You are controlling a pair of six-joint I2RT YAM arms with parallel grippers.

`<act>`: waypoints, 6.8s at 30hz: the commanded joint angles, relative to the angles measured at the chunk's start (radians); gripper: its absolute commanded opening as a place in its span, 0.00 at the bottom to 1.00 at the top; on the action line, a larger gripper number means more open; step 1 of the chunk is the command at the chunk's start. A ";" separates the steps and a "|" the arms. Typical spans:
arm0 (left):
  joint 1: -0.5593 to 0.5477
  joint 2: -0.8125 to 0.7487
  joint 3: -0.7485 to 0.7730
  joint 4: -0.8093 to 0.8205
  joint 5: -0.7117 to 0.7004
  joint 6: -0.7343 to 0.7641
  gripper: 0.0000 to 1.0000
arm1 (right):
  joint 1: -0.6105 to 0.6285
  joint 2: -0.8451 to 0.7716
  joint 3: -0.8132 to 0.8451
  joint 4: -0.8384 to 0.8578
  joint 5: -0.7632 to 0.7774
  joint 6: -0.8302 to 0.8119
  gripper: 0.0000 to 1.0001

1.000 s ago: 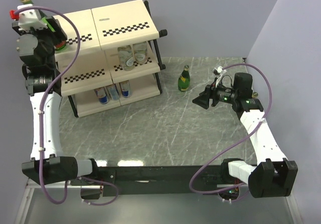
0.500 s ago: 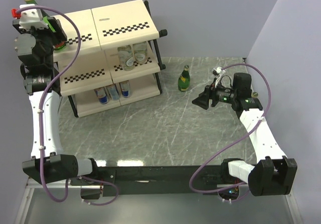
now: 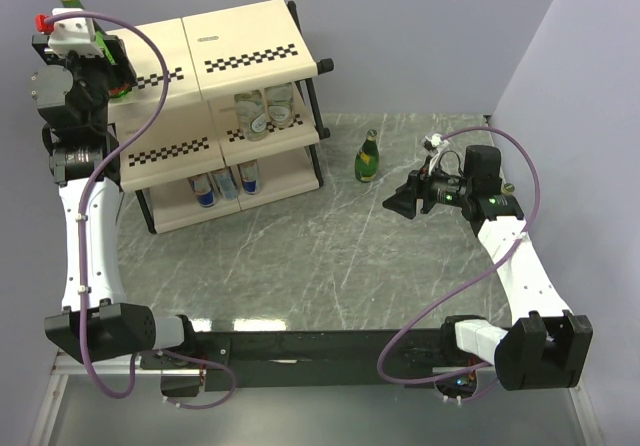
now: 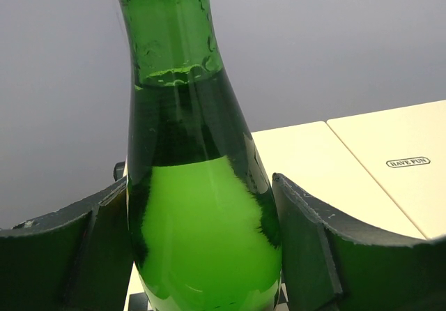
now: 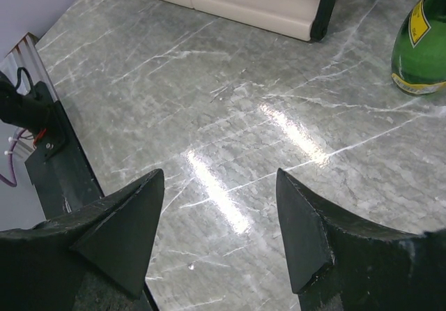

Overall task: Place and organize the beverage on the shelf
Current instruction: Place the drink on the shelf, then pick up the drink from the center of the board.

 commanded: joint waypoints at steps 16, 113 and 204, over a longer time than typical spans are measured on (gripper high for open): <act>0.004 -0.050 0.017 0.124 0.025 -0.006 0.81 | 0.006 -0.002 0.016 0.006 -0.014 -0.016 0.72; -0.055 -1.047 -1.071 -0.177 0.556 -0.470 0.99 | 0.234 0.779 0.645 0.247 0.724 0.121 0.48; -0.499 -0.774 -1.055 0.030 0.342 -0.545 0.99 | 0.230 0.406 0.512 0.158 0.709 0.037 0.00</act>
